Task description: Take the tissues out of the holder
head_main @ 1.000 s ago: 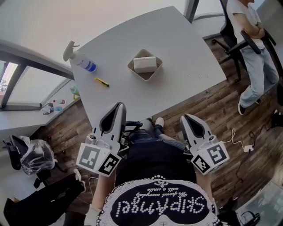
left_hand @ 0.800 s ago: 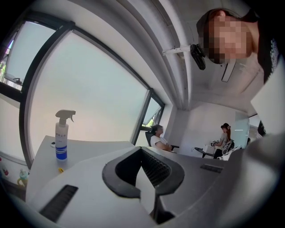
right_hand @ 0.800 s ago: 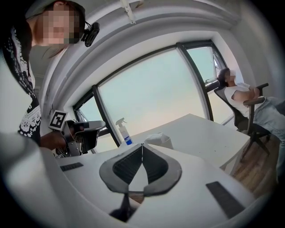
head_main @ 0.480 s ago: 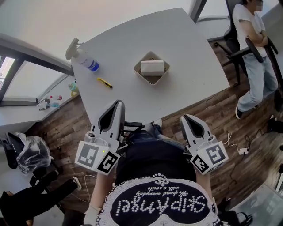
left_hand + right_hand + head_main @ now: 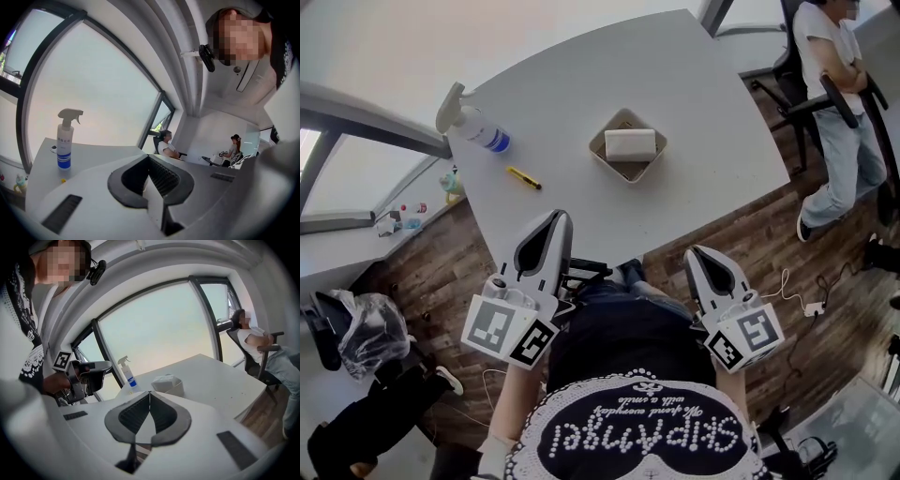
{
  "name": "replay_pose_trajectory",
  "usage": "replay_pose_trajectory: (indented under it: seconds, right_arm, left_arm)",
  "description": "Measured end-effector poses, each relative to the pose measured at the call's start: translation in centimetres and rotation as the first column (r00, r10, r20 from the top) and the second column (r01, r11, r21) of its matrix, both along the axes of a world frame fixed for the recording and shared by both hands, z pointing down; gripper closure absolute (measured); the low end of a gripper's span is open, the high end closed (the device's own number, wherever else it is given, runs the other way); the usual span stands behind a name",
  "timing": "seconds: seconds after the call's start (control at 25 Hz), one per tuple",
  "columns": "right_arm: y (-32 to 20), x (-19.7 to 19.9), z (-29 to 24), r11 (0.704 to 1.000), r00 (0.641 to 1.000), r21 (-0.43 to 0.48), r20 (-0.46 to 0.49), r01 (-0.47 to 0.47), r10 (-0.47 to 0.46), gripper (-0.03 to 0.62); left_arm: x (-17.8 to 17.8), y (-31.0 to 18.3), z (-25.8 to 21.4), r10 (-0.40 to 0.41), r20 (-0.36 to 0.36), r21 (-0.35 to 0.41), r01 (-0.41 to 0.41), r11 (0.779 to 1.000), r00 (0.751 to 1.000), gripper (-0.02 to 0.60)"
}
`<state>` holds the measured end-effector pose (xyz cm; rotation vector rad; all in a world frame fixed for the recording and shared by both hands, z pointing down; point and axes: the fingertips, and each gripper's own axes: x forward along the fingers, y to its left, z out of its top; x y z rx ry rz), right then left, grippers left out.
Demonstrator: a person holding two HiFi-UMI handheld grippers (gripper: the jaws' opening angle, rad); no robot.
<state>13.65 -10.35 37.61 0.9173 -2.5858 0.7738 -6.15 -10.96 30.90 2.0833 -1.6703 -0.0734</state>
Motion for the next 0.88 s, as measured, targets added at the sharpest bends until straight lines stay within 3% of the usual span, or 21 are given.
replay_pose_trajectory:
  seconds: [0.88]
  right_arm:
    - [-0.1,-2.6,0.3,1.000,0.998,-0.018,-0.051,-0.021,0.020,0.582]
  left_arm:
    - [-1.9,-1.5,1.5,0.064,-0.052,-0.005,-0.064,0.998,0.997,0.580]
